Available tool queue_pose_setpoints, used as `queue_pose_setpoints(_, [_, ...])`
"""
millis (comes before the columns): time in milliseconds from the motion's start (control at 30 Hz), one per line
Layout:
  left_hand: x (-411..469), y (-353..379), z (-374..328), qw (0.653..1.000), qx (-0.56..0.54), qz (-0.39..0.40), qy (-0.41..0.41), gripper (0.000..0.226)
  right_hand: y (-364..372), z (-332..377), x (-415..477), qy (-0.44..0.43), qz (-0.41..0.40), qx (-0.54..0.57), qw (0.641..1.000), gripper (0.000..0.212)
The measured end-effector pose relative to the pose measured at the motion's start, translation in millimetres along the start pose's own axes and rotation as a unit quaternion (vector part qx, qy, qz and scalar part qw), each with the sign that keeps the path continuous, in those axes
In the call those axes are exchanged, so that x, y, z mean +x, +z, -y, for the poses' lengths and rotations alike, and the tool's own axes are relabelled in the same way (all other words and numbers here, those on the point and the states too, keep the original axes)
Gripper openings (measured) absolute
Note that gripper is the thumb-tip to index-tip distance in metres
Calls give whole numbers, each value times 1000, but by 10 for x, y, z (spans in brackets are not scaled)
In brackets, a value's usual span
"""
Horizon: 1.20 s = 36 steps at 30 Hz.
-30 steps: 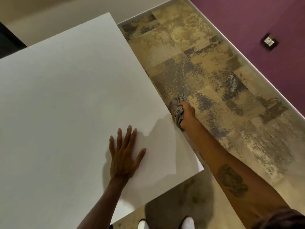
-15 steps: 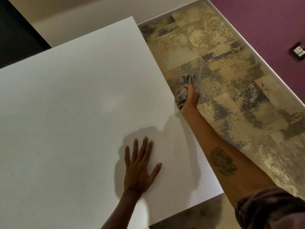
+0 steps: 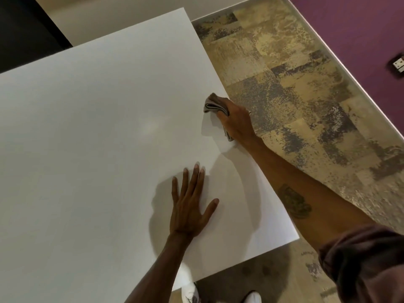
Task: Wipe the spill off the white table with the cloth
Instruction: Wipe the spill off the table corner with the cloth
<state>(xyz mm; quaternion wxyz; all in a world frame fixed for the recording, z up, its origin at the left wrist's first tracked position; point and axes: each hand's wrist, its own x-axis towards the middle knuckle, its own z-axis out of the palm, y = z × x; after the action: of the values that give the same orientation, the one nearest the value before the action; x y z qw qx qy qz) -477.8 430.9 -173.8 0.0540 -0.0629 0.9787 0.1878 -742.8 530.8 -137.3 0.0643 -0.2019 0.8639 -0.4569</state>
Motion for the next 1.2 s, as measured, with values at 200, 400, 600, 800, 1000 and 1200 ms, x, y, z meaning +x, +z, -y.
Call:
queue_pose_setpoints(200, [-14,-21,14,994,-93,-61,3,84,69,148,-244,9,55,-16,998,38])
queue_pose_setpoints(400, [-58,-139,6,946,-303,-99,-63,78,229,383,-723,17,64,-39,997,44])
queue_pose_setpoints(600, [-152,-324,183,882,-448,-107,-97,70,422,629,-1317,40,98,-57,993,48])
queue_pose_setpoints(800, [-450,-538,567,869,-461,-95,-153,57,704,904,-1982,28,126,-44,991,46])
queue_pose_setpoints(1000, [-879,-639,857,906,-392,-64,-148,54,1035,1194,-2619,45,130,-57,989,48])
queue_pose_setpoints(1200, [-1135,-956,864,904,-389,0,-174,52,1228,1495,-3148,57,165,-15,985,50])
